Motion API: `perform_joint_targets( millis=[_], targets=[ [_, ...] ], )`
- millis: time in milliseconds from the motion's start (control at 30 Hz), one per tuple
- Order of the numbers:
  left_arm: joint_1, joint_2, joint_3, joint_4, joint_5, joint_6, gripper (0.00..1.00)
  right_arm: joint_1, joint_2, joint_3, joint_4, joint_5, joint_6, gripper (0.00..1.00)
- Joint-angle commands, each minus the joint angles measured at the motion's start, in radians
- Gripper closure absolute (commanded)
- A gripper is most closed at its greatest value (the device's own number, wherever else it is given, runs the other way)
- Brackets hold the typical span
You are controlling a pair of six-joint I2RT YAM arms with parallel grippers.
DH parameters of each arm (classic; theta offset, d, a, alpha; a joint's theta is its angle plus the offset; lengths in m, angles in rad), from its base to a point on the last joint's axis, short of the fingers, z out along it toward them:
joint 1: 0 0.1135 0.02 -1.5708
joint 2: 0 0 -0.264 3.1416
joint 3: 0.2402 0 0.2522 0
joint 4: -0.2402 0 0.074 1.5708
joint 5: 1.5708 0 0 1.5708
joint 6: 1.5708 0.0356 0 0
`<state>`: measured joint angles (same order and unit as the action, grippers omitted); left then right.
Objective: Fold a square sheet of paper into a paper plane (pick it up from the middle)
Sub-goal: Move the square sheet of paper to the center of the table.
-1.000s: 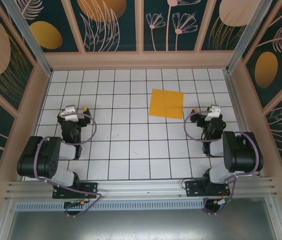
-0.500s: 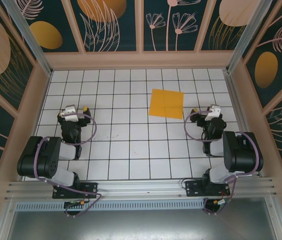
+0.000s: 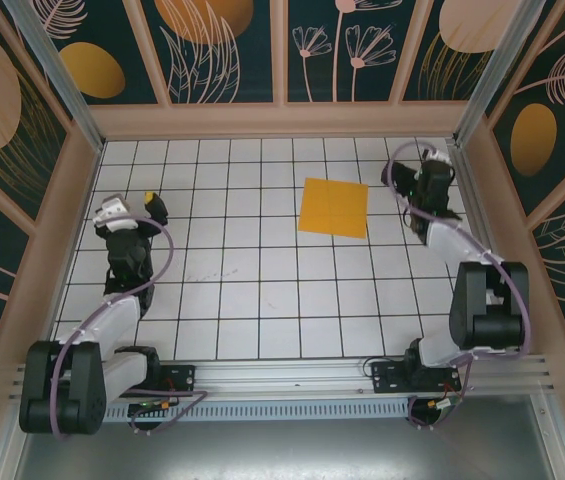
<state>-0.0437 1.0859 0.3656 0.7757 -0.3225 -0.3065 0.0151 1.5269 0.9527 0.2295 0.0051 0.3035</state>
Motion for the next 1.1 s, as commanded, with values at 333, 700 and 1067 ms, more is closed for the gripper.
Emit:
perform_joint_targets(
  millis=[333, 700, 1067],
  targets=[
    [0.005, -0.052, 0.133, -0.443, 0.31, -0.36, 0.01, 0.255, 0.165, 0.166, -0.275, -0.288, 0.313, 0.05],
    [0.004, 0.091, 0.118, -0.376, 0.635, -0.448, 0.01, 0.387, 0.374, 0.326, -0.32, -0.262, 0.393, 0.13],
    [-0.004, 0.123, 0.093, -0.318, 0.701, -0.482, 0.01, 0.414, 0.569, 0.534, -0.528, -0.2, 0.37, 0.17]
  ],
)
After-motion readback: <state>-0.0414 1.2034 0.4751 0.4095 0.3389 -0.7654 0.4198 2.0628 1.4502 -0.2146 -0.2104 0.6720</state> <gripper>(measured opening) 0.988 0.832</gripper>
